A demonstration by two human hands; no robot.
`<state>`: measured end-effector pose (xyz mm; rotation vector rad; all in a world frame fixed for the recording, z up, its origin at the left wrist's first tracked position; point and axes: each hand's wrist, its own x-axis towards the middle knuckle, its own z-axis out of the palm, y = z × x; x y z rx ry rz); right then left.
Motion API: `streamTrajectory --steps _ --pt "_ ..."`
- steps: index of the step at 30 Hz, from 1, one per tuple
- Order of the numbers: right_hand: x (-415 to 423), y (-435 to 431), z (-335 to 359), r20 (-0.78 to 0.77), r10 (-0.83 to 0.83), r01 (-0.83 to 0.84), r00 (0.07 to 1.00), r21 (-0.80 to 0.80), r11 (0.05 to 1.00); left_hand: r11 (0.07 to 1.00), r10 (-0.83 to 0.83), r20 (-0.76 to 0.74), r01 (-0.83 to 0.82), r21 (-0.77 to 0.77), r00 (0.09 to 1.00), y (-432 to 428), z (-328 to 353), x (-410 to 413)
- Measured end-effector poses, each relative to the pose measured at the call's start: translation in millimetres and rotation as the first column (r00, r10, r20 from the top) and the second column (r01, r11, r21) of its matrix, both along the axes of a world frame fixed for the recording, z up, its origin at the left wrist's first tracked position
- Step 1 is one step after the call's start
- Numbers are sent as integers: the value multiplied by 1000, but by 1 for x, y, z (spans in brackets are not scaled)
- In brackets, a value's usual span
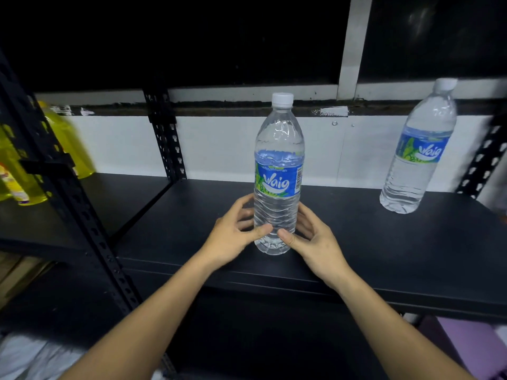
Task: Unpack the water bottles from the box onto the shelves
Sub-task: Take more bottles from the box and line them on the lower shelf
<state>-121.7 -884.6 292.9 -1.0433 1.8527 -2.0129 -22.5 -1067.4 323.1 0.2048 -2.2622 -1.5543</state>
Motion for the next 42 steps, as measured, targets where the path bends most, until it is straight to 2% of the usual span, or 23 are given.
streamTrajectory --steps 12,18,26,32,38,42 --pt "-15 46 -1 -73 -48 51 996 44 998 1000 20 -102 -21 -3 995 45 -16 -18" --pt "-24 82 -2 -56 -83 87 995 80 993 1000 9 -145 -7 14 989 86 -21 -33" --pt "-33 126 -2 -32 -222 224 974 83 971 997 -72 -114 72 -5 991 124 -23 -60" --pt "-39 152 -3 -121 -312 326 942 126 937 993 -114 -81 112 -25 990 149 -23 -79" --pt "-46 175 -3 -170 -371 393 913 127 910 963 -218 -22 211 -167 976 159 -22 -89" --pt "-50 190 -2 -177 -393 415 903 115 902 860 -250 77 258 -440 965 168 -22 -96"
